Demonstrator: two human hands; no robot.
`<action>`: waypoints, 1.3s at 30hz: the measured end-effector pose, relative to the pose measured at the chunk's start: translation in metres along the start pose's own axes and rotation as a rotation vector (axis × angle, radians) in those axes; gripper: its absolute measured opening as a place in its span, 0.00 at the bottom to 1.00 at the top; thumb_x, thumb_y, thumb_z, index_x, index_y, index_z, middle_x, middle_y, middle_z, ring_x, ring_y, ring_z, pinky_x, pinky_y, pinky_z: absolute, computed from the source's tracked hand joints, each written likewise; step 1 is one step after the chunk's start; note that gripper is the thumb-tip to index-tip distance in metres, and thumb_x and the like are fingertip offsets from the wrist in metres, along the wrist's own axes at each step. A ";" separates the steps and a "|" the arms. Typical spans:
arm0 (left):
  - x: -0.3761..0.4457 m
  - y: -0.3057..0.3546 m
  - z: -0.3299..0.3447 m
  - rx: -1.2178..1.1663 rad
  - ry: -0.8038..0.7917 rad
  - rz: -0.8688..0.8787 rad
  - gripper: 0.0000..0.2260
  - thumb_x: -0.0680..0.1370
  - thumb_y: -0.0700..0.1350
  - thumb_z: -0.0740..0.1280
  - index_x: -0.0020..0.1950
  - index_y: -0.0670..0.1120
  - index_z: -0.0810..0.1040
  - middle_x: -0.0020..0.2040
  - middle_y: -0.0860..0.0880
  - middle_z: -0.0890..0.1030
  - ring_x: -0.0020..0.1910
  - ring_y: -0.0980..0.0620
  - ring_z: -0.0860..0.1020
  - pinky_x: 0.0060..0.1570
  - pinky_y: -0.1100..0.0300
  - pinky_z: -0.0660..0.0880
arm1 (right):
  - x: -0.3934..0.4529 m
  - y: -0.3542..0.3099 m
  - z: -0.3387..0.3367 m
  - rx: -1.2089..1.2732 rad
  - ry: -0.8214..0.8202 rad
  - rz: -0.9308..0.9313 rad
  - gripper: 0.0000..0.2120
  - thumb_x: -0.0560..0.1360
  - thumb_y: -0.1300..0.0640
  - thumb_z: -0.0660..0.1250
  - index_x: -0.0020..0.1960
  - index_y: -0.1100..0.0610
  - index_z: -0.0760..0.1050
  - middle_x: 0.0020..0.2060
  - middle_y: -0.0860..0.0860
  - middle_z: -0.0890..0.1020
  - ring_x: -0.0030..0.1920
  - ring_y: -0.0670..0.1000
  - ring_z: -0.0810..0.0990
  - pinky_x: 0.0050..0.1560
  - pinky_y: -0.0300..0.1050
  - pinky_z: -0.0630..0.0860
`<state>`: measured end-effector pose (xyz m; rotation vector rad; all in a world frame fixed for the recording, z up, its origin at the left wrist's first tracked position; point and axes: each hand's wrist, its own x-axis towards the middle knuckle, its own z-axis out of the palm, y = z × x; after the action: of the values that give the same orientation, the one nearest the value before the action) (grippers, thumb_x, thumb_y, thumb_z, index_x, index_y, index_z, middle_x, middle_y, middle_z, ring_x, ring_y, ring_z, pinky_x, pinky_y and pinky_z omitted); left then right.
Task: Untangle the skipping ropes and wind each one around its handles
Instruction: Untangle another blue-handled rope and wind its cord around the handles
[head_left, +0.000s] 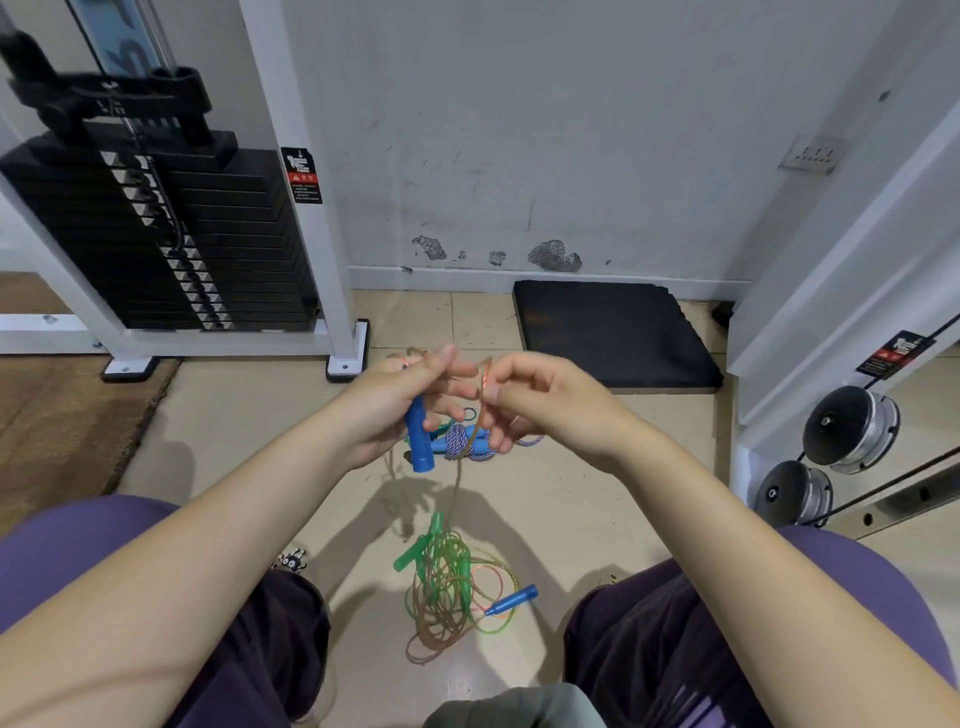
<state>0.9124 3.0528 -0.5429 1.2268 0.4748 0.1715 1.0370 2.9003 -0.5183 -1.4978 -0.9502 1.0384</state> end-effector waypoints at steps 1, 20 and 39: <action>-0.001 -0.002 -0.001 0.053 -0.044 -0.020 0.30 0.68 0.61 0.75 0.56 0.37 0.80 0.45 0.42 0.83 0.34 0.53 0.78 0.26 0.67 0.68 | 0.000 -0.004 -0.001 0.056 0.048 -0.026 0.05 0.80 0.65 0.63 0.45 0.62 0.73 0.34 0.56 0.80 0.33 0.55 0.80 0.37 0.46 0.79; 0.001 0.001 0.013 0.172 0.037 0.164 0.07 0.78 0.41 0.67 0.50 0.38 0.82 0.32 0.47 0.80 0.24 0.53 0.71 0.25 0.65 0.65 | 0.002 0.020 -0.005 -0.279 -0.112 0.174 0.11 0.76 0.70 0.66 0.52 0.57 0.81 0.39 0.54 0.80 0.34 0.48 0.79 0.36 0.39 0.77; 0.000 -0.002 0.017 0.432 0.076 0.072 0.06 0.76 0.39 0.71 0.45 0.36 0.80 0.26 0.51 0.79 0.21 0.59 0.71 0.24 0.68 0.64 | 0.006 0.005 -0.015 0.026 0.232 -0.050 0.11 0.79 0.68 0.63 0.58 0.60 0.78 0.39 0.57 0.80 0.32 0.54 0.79 0.33 0.43 0.77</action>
<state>0.9193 3.0371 -0.5407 1.6666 0.5513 0.1832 1.0533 2.9004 -0.5227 -1.5273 -0.8026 0.8180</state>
